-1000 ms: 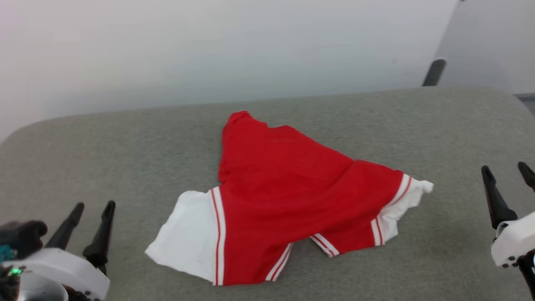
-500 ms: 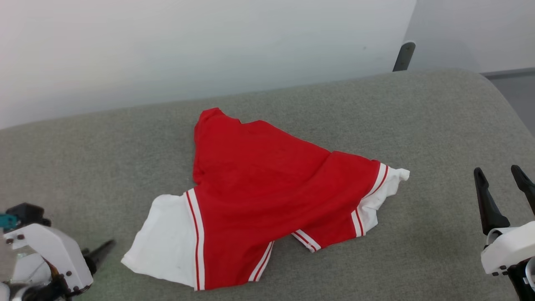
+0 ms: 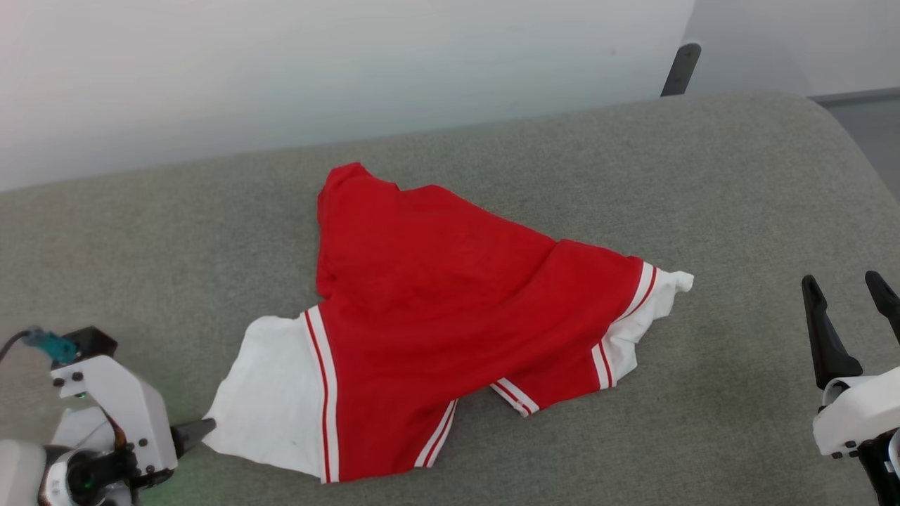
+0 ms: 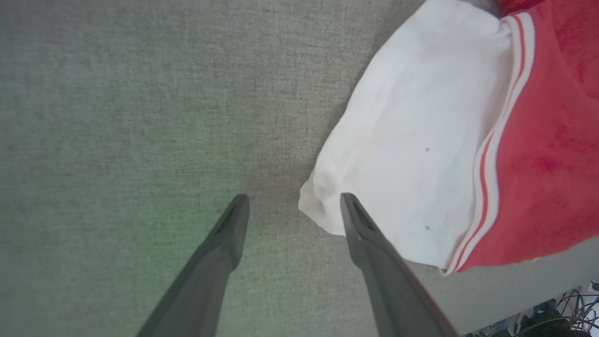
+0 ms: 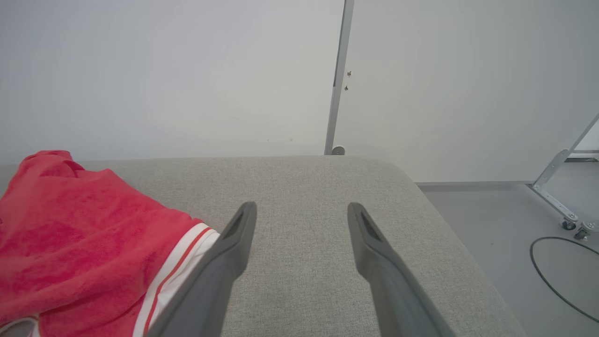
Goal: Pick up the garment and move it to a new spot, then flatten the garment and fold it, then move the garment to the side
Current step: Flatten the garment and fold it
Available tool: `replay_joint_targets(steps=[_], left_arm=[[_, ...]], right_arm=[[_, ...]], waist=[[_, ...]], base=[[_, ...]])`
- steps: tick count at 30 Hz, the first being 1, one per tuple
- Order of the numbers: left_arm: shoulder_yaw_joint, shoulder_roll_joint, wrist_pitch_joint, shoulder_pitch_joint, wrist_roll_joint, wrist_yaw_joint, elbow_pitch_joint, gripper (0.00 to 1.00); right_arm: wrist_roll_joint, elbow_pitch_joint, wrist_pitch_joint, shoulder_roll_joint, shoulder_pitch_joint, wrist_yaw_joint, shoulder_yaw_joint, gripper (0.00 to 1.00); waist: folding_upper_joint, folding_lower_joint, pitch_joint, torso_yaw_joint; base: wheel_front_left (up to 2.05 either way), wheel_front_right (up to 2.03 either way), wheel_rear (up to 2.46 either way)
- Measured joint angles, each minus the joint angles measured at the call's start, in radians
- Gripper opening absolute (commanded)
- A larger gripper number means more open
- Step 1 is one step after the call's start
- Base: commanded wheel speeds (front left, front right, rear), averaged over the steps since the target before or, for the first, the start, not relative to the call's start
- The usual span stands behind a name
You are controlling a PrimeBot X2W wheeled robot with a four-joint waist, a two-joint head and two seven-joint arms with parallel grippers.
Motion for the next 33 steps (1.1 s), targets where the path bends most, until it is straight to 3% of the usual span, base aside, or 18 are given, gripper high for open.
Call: replay_joint_targets(steps=[15, 16, 17, 18, 33], left_arm=[[-0.076, -0.002, 0.019, -0.098, 0.045, -0.041, 0.137, 1.00], [-0.078, -0.007, 0.025, -0.102, 0.042, -0.042, 0.143, 0.95], [-0.085, -0.008, 0.034, -0.107, 0.038, -0.050, 0.146, 0.42], [-0.088, -0.007, 0.034, -0.115, 0.037, -0.061, 0.148, 0.00], [-0.118, -0.017, -0.050, -0.187, 0.070, -0.101, 0.179, 0.00]], right_arm=[[0.006, -0.011, 0.019, -0.010, -0.019, 0.000, 0.002, 1.00], [0.008, -0.011, 0.025, -0.011, -0.020, 0.000, 0.007, 1.00], [0.013, -0.010, 0.030, -0.014, -0.021, 0.000, 0.014, 1.00], [0.018, -0.008, 0.038, -0.016, -0.022, 0.000, 0.018, 1.00], [0.176, 0.055, 0.360, -0.107, -0.082, 0.000, 0.177, 1.00]], waist=[[0.0000, 0.0000, 0.049, 0.000], [0.0000, 0.0000, 0.051, 0.001], [0.0000, 0.0000, 0.053, 0.002], [0.0000, 0.0000, 0.055, 0.004], [0.0000, 0.0000, 0.094, 0.050]], base=[[0.00, 0.00, 0.00], [0.00, 0.00, 0.00], [0.00, 0.00, 0.00], [0.00, 0.00, 0.00], [0.00, 0.00, 0.00]])
